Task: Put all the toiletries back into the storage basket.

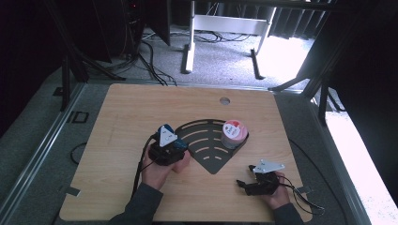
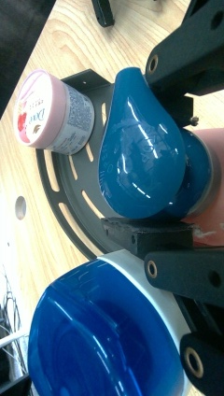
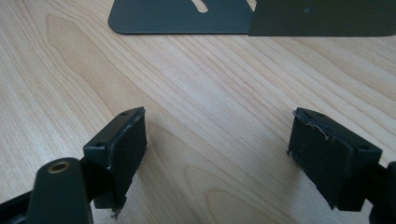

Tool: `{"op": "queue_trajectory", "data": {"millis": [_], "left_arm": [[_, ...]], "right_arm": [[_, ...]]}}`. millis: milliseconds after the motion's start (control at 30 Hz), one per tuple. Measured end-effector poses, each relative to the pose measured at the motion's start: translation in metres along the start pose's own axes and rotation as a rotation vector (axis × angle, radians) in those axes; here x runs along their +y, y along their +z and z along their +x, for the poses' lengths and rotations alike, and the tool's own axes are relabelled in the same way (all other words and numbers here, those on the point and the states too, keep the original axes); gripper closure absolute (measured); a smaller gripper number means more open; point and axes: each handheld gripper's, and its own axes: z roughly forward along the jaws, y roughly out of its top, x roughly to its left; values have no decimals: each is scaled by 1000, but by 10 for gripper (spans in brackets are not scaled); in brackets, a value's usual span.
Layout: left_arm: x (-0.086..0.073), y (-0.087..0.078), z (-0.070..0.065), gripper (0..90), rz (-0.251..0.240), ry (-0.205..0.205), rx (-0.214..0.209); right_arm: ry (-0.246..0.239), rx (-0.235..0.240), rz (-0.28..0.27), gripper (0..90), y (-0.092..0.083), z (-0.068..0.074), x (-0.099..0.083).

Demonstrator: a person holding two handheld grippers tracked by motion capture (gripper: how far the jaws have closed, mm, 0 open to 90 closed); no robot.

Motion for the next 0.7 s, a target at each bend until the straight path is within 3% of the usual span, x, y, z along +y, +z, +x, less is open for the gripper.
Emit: {"op": "queue_trajectory", "data": {"millis": [400, 700], "left_arm": [[2, -3, -5, 528, 21, 28, 20], [1, -9, -11, 529, 27, 24, -9]], "right_arm": [[-2, 1, 1, 187, 0, 0, 0], [2, 1, 1, 187, 0, 0, 0]]}}
